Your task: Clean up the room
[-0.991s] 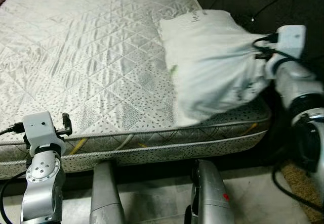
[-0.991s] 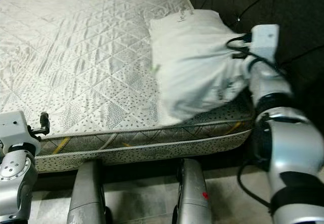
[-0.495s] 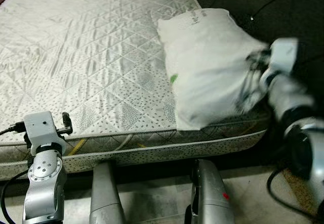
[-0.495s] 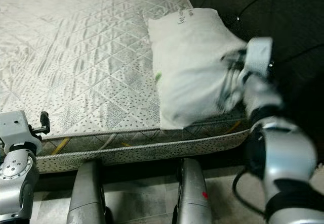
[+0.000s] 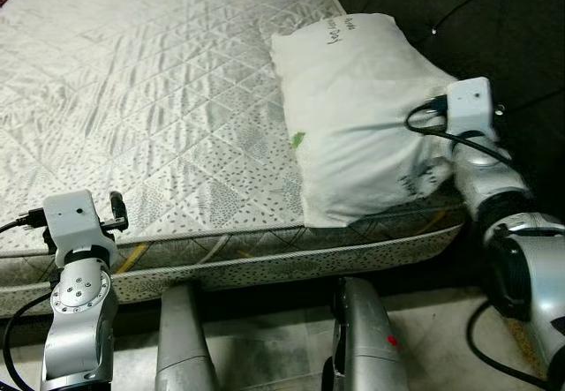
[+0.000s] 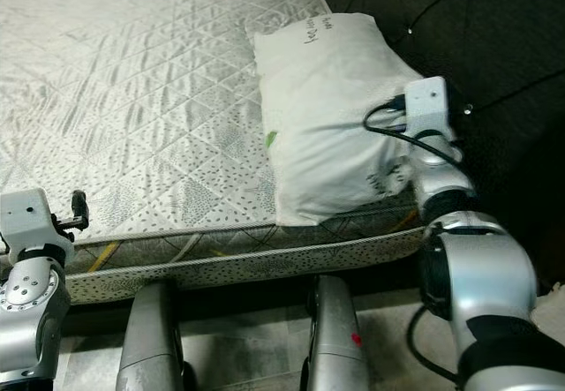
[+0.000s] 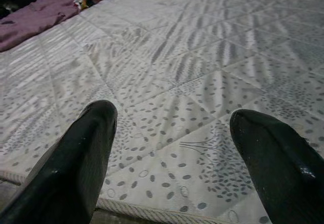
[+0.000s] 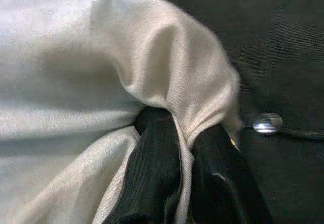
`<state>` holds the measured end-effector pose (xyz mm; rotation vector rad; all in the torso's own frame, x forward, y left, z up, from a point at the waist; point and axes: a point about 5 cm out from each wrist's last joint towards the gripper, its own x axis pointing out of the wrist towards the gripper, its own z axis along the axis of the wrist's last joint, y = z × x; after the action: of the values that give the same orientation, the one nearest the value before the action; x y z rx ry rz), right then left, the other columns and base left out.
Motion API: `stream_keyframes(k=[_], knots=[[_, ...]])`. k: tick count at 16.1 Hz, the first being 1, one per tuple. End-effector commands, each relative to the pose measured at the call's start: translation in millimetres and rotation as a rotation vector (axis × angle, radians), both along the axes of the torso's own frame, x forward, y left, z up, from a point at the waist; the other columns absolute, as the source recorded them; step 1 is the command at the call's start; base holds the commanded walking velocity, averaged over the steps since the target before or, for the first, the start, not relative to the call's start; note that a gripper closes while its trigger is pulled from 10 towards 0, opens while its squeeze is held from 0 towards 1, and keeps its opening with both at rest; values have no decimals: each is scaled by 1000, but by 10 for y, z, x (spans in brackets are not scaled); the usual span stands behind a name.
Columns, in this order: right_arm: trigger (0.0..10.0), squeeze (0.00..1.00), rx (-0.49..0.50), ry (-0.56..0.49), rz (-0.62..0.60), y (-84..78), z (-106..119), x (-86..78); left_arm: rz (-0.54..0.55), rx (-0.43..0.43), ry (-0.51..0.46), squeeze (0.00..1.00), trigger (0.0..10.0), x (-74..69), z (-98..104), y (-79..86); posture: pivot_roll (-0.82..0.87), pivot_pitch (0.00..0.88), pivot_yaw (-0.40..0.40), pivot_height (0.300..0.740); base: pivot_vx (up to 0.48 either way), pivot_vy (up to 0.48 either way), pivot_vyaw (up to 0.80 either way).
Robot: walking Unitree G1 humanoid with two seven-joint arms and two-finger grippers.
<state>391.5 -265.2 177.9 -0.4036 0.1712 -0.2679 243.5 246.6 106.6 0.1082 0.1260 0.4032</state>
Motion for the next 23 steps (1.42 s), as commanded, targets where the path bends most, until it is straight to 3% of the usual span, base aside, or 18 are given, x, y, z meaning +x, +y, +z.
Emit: stream_keyframes(k=[1, 6, 8, 10, 11, 12, 13, 18, 20, 23], knots=[[0, 0, -52, -123, -90, -198, 409, 28, 26, 20, 2, 0, 10000, -32, 8, 53, 36, 0, -17, 512, 0, 0, 0], [0, 0, -136, -153, -207, -604, 654, -107, 28, 23, 11, 0, 10000, -76, -7, 69, 32, 0, -15, 512, 0, 0, 0], [0, 0, -94, -153, -279, -810, 639, -219, 27, 26, 14, 0, 10000, -74, -9, 80, 27, 0, -11, 512, 0, 0, 0], [0, 0, -47, -117, -228, -740, 478, -206, 8, 19, 15, 0, 10000, -45, -16, 36, 16, 0, -2, 512, 0, 0, 0], [1412, 0, -24, -95, -198, -680, 380, -193, 2, 15, 14, 0, 10000, -32, -15, 13, 15, 0, -1, 512, 0, 0, 0], [4980, 0, 21, -70, -160, -599, 257, -180, -4, 14, 13, 0, 10000, -20, -14, 3, 16, 0, 3, 512, 0, 0, 0], [10000, 1000, 52, -57, -136, -544, 181, -172, -6, 13, 14, 0, 10000, -13, -15, 4, 17, 0, 3, 512, 0, 0, 0], [10000, 1000, 59, 32, -84, -408, -70, -182, 0, 9, 15, 0, 10000, 2, -25, 4, 10, 0, -8, 512, 0, 0, 0], [10000, 1000, 60, 130, -68, -357, -348, -262, 0, 1, 15, 0, 10000, 17, -42, -21, 10, 0, -14, 512, 0, 0, 0], [10000, 1000, 157, 201, -101, -326, -652, -389, 2, -4, 9, 0, 10000, 42, -33, -16, 10, 0, -11, 512, 0, 0, 0]])
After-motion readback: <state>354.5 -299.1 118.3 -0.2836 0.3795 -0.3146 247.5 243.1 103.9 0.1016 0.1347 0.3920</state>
